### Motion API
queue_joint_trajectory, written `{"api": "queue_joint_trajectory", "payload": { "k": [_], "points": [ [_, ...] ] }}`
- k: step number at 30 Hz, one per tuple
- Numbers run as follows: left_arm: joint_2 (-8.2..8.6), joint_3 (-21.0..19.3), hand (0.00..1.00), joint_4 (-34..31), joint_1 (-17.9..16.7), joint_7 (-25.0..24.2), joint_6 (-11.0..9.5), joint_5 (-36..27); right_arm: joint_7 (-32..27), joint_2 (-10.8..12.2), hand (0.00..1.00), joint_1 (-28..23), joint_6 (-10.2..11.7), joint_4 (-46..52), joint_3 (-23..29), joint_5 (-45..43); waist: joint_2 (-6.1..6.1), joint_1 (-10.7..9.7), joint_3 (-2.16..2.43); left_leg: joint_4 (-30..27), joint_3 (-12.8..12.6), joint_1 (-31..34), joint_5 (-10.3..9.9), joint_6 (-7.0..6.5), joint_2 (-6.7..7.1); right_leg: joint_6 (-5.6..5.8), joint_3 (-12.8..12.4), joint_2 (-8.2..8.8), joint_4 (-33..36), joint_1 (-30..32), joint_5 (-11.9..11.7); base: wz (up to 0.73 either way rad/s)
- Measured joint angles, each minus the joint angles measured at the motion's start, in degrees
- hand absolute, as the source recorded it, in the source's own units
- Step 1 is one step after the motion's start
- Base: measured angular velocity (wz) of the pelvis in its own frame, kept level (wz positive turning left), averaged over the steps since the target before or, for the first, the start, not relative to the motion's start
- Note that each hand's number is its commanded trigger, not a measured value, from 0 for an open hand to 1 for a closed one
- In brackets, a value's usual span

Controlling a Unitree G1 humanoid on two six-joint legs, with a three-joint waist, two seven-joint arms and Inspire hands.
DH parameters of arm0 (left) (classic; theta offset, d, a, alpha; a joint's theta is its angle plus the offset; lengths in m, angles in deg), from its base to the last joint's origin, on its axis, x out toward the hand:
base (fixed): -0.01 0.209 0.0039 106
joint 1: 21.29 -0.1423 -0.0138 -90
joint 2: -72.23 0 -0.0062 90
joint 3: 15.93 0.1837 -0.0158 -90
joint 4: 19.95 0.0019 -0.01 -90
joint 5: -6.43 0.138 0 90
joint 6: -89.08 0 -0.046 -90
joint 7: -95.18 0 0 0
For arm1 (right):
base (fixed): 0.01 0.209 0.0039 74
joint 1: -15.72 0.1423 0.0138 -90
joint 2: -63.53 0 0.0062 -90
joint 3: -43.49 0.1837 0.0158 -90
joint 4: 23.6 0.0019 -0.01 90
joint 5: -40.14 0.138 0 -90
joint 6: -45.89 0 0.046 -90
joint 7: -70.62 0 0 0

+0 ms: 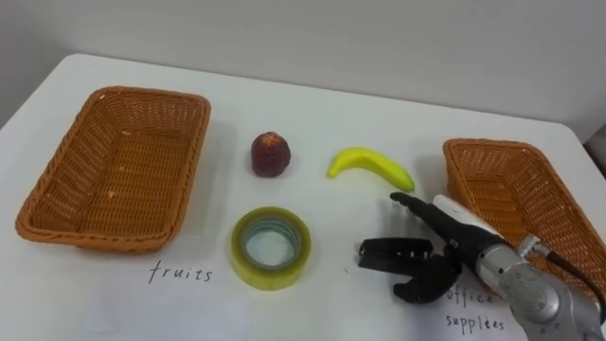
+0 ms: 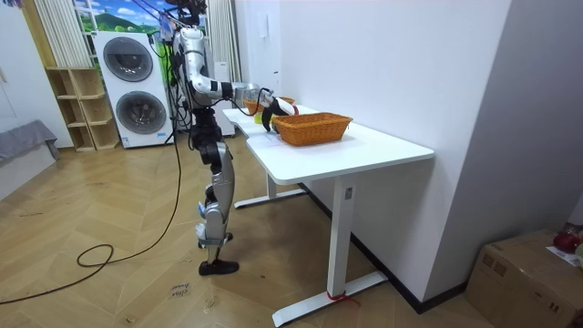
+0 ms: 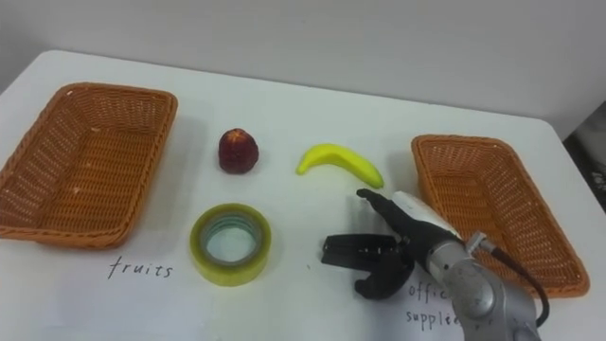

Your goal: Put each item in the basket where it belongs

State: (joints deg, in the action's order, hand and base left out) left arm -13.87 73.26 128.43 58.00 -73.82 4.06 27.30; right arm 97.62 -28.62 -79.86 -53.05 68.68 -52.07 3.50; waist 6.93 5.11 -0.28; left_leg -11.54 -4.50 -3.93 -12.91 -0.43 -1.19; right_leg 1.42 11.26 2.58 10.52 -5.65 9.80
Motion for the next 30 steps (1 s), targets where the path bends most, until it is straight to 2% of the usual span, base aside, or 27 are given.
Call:
{"api": "queue_joint_trajectory", "payload": {
  "k": [17, 30],
  "points": [
    [-0.1, 1.28, 0.0, -0.02, -0.02, 2.15, 3.49, 0.07, 3.21, 0.04, 0.0, -0.03, -6.05, 3.16, -4.05, -4.78, 0.19, -0.12, 0.14, -0.14, -0.04, -0.04, 0.16, 0.16, -0.16, -0.22, 0.25, -0.08, 0.1, -0.01, -0.29, 0.0],
    [-0.1, 1.76, 0.0, -0.02, 0.25, 2.47, 4.25, 0.08, 5.74, 1.07, 0.0, 0.13, -7.4, 3.08, -6.22, -8.38, 0.33, -0.08, 0.22, -0.15, 0.01, 0.43, 0.9, 0.26, -0.18, -0.82, 0.3, -0.11, 0.18, 0.49, -0.78, 0.0]
  ]
}}
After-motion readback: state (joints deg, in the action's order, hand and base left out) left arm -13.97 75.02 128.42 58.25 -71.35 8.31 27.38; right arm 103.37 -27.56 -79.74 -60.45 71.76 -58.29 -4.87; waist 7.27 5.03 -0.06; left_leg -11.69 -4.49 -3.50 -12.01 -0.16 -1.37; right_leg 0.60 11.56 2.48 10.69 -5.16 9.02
